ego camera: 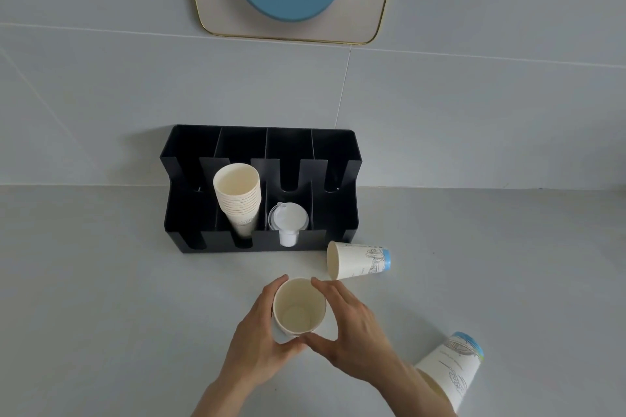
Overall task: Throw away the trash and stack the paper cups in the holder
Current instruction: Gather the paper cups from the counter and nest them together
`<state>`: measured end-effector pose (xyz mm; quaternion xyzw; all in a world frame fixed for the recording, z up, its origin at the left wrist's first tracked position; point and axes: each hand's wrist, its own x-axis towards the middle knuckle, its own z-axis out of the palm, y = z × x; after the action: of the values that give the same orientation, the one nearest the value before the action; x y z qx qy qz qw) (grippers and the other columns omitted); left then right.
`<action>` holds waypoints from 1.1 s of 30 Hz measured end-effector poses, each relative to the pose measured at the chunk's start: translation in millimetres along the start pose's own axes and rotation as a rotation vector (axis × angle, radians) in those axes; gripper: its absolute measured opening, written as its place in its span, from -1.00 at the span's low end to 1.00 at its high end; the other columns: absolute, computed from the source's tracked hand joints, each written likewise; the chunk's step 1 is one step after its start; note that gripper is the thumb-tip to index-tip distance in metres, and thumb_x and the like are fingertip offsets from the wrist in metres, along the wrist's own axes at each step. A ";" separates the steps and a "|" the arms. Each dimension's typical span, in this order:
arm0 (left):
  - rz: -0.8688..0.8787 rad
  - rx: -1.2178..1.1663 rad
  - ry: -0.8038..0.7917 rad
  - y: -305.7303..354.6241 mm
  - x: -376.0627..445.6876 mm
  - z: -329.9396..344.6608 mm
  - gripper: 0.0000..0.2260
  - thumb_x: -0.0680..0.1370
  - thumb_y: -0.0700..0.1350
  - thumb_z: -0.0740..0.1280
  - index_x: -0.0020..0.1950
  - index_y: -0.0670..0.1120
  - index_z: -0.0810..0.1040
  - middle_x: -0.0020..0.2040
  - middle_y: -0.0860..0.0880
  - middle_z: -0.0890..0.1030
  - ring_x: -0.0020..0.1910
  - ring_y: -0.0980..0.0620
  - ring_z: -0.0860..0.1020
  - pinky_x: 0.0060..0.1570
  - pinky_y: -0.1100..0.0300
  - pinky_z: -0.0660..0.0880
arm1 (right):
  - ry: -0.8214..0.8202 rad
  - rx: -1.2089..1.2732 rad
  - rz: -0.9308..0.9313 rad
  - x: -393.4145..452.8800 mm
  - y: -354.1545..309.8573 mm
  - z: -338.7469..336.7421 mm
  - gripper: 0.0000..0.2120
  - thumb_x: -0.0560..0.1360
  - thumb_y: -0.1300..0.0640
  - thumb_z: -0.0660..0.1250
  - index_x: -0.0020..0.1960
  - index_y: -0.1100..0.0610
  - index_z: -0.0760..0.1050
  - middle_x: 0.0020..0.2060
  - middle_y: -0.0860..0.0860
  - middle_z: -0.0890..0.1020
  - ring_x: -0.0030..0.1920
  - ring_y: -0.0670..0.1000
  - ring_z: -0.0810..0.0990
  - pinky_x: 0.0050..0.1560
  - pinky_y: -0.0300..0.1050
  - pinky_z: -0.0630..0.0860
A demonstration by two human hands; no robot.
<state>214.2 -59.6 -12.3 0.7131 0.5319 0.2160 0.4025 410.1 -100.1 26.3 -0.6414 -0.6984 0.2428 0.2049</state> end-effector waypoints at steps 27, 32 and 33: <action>0.042 -0.043 -0.013 10.7 -1.8 20.4 -0.16 0.24 0.22 0.64 0.41 0.30 0.27 0.28 0.30 0.52 0.13 0.23 0.56 0.09 0.06 0.61 | -0.460 -0.587 0.238 -111.0 123.0 -102.2 0.00 0.41 0.38 0.41 0.66 -0.01 -0.05 0.65 -0.08 0.06 0.65 0.03 0.00 0.62 -0.10 -0.04; 0.046 -0.034 -0.026 12.5 -2.2 23.2 -0.15 0.23 0.25 0.63 0.42 0.30 0.27 0.28 0.30 0.52 0.15 0.24 0.56 0.09 0.10 0.61 | -0.437 -0.554 0.178 -119.5 131.3 -75.2 -0.18 0.31 0.19 0.54 0.50 -0.08 0.31 0.44 -0.09 0.45 0.50 0.07 0.37 0.53 -0.08 0.24; 0.049 -0.030 -0.028 12.7 -2.4 22.9 -0.14 0.23 0.25 0.63 0.42 0.29 0.27 0.29 0.31 0.51 0.16 0.23 0.55 0.09 0.11 0.61 | -0.410 -0.541 0.172 -118.8 135.2 -69.9 -0.19 0.22 0.11 0.59 0.42 -0.08 0.39 0.34 -0.11 0.54 0.41 0.06 0.49 0.45 -0.08 0.39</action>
<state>237.6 -71.1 -15.1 0.7228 0.5051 0.2238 0.4152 570.6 -205.0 3.7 -0.6670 -0.7073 0.1890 -0.1382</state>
